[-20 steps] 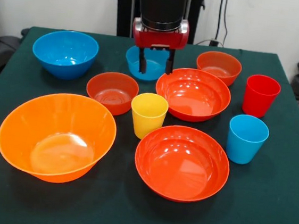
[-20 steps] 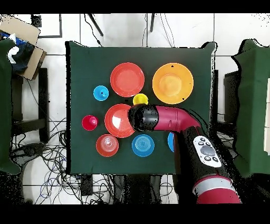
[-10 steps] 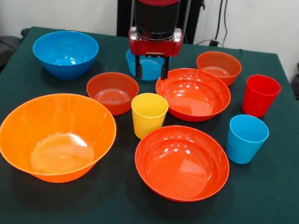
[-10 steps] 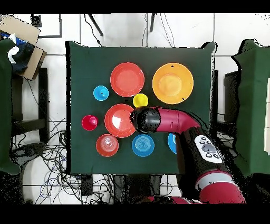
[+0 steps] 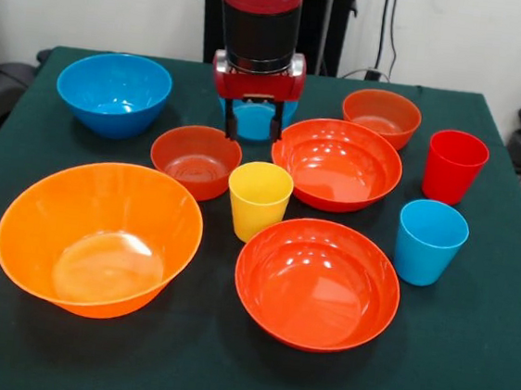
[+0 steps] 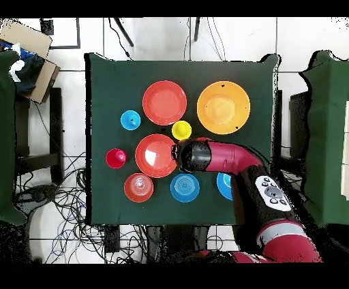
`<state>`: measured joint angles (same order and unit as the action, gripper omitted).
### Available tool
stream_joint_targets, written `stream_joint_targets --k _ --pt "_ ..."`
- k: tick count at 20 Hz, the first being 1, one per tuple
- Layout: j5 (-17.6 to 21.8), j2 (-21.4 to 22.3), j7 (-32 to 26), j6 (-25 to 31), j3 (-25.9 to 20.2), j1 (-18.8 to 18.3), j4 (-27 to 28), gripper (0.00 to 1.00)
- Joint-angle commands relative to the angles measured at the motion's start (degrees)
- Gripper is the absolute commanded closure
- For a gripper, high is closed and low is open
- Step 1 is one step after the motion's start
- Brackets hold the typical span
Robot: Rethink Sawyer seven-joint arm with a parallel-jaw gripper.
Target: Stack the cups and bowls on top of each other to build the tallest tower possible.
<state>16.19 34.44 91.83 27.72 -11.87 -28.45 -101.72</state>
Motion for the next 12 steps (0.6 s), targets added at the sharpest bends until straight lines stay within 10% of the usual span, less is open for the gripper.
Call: stream_joint_targets --k 1,12 --pt "3.8 1.4 -1.3 -0.9 -3.5 -1.6 -2.7 0.00" --pt "4.9 0.4 -2.3 -1.9 -4.6 -3.9 -3.5 0.00"
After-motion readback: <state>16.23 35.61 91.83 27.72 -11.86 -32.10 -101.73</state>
